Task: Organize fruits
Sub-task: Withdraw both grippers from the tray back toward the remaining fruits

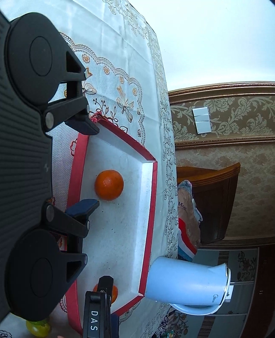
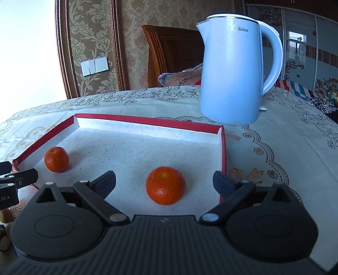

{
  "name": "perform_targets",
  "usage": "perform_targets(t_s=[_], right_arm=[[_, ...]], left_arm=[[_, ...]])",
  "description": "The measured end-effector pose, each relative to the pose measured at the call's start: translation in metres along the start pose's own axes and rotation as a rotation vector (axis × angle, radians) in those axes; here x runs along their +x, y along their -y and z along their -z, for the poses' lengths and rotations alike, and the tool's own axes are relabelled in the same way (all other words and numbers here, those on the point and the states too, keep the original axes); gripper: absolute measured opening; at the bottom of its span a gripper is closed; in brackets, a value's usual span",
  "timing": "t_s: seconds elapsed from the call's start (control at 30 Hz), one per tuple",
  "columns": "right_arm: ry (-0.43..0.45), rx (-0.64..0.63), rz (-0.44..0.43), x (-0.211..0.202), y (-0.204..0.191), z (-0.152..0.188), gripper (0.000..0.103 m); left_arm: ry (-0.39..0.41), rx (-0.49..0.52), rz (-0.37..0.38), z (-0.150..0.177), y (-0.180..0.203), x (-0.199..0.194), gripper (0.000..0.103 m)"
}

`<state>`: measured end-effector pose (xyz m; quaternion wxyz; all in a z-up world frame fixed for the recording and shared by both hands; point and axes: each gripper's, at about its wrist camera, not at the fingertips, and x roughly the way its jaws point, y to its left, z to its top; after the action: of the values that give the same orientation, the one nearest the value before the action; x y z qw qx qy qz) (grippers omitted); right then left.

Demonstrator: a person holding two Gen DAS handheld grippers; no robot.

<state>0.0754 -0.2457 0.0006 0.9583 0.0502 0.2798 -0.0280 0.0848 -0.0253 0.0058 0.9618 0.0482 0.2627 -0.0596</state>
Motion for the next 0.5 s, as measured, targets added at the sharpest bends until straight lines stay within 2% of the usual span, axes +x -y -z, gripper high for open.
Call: perform_targets(t_s=[0.33,0.43,0.5], right_arm=[[0.026,0.010,-0.025,-0.022,-0.003,0.012,0.100],[0.029,0.012,-0.033,-0.026,-0.002,0.015,0.100],[0.034,0.012,-0.035,-0.029,-0.003,0.017,0.100]], left_arm=[[-0.004,0.003,0.014,0.002,0.002,-0.001,0.067],[0.005,0.012,0.009,0.003,0.004,-0.003,0.075],[0.011,0.013,0.010,0.004,0.004,-0.005,0.075]])
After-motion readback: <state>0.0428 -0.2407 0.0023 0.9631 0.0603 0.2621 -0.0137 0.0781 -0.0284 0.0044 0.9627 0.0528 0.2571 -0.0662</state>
